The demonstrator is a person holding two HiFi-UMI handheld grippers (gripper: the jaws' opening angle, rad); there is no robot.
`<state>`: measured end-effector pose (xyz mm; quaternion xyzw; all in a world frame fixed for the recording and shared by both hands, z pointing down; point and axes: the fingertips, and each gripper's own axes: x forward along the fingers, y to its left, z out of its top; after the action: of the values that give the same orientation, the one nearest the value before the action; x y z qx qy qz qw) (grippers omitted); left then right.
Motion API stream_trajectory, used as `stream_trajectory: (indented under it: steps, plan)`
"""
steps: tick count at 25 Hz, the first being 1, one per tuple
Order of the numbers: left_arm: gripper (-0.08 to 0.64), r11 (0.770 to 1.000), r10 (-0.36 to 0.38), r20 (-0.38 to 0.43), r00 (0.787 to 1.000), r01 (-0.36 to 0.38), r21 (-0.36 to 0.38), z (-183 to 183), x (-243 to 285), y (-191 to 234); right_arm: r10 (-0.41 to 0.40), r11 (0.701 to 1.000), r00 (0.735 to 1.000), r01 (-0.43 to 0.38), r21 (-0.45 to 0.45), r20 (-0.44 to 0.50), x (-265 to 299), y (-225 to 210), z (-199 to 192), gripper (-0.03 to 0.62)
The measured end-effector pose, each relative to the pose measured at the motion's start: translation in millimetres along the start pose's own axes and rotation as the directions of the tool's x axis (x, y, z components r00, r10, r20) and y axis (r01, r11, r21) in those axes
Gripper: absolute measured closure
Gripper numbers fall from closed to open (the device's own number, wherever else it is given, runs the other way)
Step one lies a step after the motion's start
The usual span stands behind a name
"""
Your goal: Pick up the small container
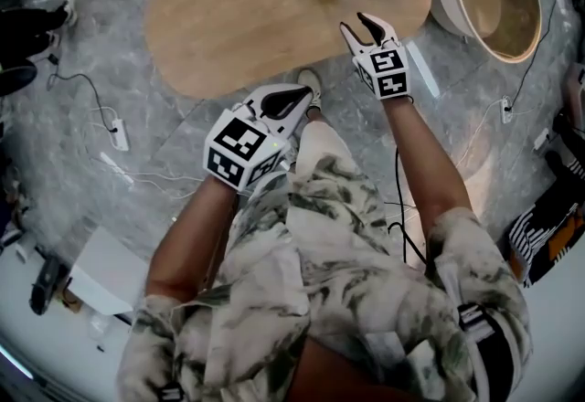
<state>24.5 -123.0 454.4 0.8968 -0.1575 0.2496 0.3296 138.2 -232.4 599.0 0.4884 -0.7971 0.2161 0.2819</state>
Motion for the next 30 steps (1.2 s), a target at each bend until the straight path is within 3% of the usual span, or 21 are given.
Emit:
stream_trajectory:
  steps: [17,30]
  plan:
    - [0.538,0.998,0.007,-0.005,1.000,-0.007,-0.065,14,47,52,-0.004,1.000,0.999,0.004,0.015,-0.053,121,-67,-35,0.378]
    - [0.538,0.991,0.018,-0.005,1.000,-0.018,-0.129,9,63,84,-0.004,1.000,0.997,0.004,-0.005,-0.083,187,-87,-53,0.349]
